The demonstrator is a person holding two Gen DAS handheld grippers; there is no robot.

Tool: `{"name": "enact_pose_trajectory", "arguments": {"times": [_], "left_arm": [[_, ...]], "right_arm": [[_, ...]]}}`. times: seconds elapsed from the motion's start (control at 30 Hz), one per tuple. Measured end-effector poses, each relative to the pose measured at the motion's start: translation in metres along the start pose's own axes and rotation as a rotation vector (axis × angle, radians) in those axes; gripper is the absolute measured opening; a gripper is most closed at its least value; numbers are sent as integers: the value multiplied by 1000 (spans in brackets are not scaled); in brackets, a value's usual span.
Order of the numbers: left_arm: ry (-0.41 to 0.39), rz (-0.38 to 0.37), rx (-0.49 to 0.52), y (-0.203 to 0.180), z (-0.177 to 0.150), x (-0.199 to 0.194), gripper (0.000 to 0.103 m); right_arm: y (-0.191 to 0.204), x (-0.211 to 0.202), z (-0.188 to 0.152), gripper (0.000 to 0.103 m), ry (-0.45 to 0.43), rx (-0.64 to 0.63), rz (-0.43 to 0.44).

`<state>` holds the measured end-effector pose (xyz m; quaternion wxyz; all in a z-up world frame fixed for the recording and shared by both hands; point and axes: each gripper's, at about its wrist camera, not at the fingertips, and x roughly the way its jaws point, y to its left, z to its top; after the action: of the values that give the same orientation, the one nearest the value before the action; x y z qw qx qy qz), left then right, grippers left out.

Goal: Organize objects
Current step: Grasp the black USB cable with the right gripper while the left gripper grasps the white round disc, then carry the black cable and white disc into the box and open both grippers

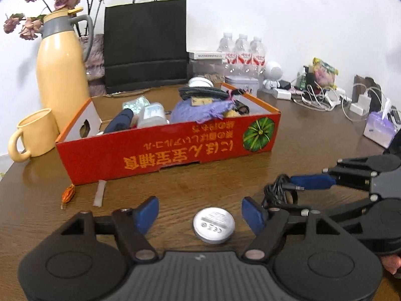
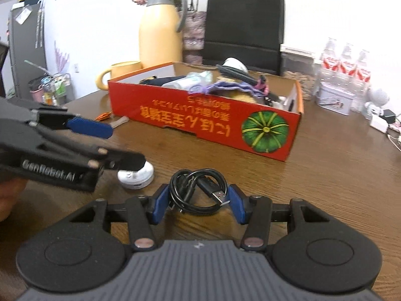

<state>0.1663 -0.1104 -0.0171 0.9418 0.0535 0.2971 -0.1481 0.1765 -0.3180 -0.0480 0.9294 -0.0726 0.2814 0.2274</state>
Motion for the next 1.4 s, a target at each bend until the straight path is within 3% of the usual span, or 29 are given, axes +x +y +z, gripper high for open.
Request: {"name": "enact_pose_trajectory", "arguments": {"times": [0.33,0.43,0.47,0.57,0.77,1.4], "left_arm": [[45,2,-31,-5,-8,10,67],[69,-15,-22,-9,-12,14,49],[65,-14,-7,-11,-13,12,37],[50,-43,-13,-14,-14,6,37],[-41,3,-49,-3,2,-11,37],[-192,140,-132,58,82,-3,38]], "right_arm": [[-5,-3,-2,52,-10,41,-61],[-5,-5,-3,52,-17,50,-66],[-4,-6,-3,52,-19,50,-70],[-1,-9,-4,52,-34,55,-70],[4,-16,6,52,-87,70,-62],[21,17,98,53,-251,68,-101]]}}
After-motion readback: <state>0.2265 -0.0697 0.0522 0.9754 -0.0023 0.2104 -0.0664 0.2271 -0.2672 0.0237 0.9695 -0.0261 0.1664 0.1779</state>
